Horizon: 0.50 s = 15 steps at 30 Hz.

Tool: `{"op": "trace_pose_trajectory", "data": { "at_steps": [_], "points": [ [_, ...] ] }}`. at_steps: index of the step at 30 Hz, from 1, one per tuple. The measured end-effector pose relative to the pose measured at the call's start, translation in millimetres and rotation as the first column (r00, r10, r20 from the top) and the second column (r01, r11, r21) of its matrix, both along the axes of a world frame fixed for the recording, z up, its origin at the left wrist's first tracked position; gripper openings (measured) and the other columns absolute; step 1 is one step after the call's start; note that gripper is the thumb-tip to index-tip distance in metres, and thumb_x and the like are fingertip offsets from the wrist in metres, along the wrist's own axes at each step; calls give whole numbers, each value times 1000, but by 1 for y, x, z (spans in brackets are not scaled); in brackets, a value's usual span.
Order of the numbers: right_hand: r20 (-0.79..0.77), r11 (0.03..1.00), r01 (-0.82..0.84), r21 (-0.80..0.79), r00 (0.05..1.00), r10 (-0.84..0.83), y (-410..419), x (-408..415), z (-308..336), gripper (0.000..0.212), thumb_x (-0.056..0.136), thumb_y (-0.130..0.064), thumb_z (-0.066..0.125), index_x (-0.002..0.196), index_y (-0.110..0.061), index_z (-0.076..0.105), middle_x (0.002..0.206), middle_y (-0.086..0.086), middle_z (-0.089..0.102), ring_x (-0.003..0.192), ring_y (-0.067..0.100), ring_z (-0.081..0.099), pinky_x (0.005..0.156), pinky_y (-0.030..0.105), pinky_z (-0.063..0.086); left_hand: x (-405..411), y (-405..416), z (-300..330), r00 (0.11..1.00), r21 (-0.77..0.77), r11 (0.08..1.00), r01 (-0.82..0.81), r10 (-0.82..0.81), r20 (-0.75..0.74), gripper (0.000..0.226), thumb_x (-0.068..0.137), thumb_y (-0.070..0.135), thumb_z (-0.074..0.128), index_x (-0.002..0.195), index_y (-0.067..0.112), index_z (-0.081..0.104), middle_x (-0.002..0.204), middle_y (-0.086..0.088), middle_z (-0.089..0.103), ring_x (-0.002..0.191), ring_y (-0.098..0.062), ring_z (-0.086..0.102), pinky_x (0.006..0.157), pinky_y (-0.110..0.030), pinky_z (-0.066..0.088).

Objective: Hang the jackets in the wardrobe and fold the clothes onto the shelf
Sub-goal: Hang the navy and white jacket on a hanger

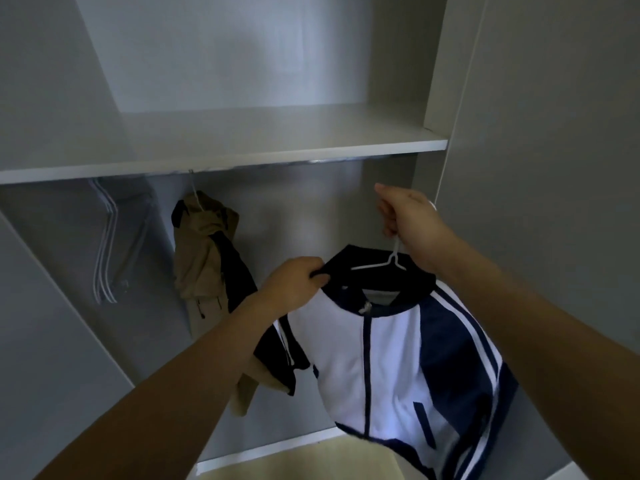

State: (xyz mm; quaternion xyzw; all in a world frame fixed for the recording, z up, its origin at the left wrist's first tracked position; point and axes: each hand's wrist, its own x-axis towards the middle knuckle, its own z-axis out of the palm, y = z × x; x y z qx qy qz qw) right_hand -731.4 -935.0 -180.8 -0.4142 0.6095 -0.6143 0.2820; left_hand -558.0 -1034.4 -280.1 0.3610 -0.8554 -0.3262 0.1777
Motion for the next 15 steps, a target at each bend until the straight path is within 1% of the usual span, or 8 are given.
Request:
{"op": "trace_pose_trajectory", "data": {
  "at_steps": [3, 5, 7, 9, 11, 12, 13, 15],
  "points": [
    [98, 997, 50, -53, 994, -45, -4, -2, 4, 49, 92, -29, 55, 43, -24, 47, 51, -6, 42, 45, 11, 34, 57, 30, 32, 3, 20, -9, 974, -181, 982, -58, 17, -224, 16, 94, 10, 60, 79, 9, 57, 77, -3, 59, 73, -22, 59, 66, -28, 44],
    [130, 996, 39, -77, 991, -29, -8, 3, 7, 45, 93, -27, 53, 49, -23, 46, 50, -6, 42, 43, 10, 34, 56, 29, 31, 3, 32, -8, 949, -274, 957, -97, 6, -315, 19, 92, 5, 62, 78, 13, 52, 74, 3, 52, 67, -14, 52, 62, -22, 40],
    [159, 992, -43, -119, 985, 62, -12, 10, 11, 43, 96, -26, 48, 54, -17, 43, 49, -6, 40, 44, 11, 31, 54, 28, 31, 10, 34, -2, 932, -184, 980, -81, 9, -362, 17, 91, 9, 66, 79, 12, 54, 75, 0, 56, 68, -11, 54, 63, -20, 42],
    [183, 978, -136, -161, 969, 165, -17, 17, 16, 44, 99, -24, 43, 55, -15, 40, 47, -7, 37, 45, 12, 29, 51, 25, 32, 32, 23, 4, 971, 22, 1000, 7, -1, -237, 9, 89, 21, 70, 91, 20, 61, 87, 8, 65, 77, -3, 61, 68, -14, 46],
    [207, 963, -197, -185, 950, 234, -25, 26, 19, 45, 100, -24, 40, 56, -15, 40, 48, -6, 36, 45, 13, 30, 50, 24, 35, 62, 5, 6, 982, 203, 974, 97, -127, 139, 15, 90, 19, 67, 105, 19, 62, 101, 8, 66, 89, -5, 61, 75, -13, 47],
    [222, 957, -223, -186, 939, 262, -31, 31, 20, 45, 100, -23, 40, 56, -15, 40, 48, -5, 36, 46, 14, 30, 50, 25, 36, 76, 0, 3, 935, 279, 954, 107, -192, 299, 6, 93, 13, 62, 98, 12, 63, 97, 0, 65, 88, -13, 60, 75, -19, 46],
    [229, 953, -246, -177, 931, 283, -39, 37, 19, 44, 99, -22, 41, 56, -15, 41, 48, -4, 38, 46, 15, 32, 51, 27, 38, 87, -1, 1, 906, 315, 945, 86, -205, 369, 13, 94, 8, 56, 83, 10, 61, 83, -6, 61, 80, -18, 56, 72, -24, 43],
    [130, 968, -235, -85, 961, 245, -57, 50, 16, 39, 95, -18, 45, 56, -15, 46, 51, -2, 46, 51, 17, 41, 60, 34, 45, 99, 1, -7, 959, 323, 946, -2, -89, 268, 40, 94, -1, 49, 58, 15, 46, 57, 0, 50, 58, -11, 49, 61, -24, 37]
  ]
}}
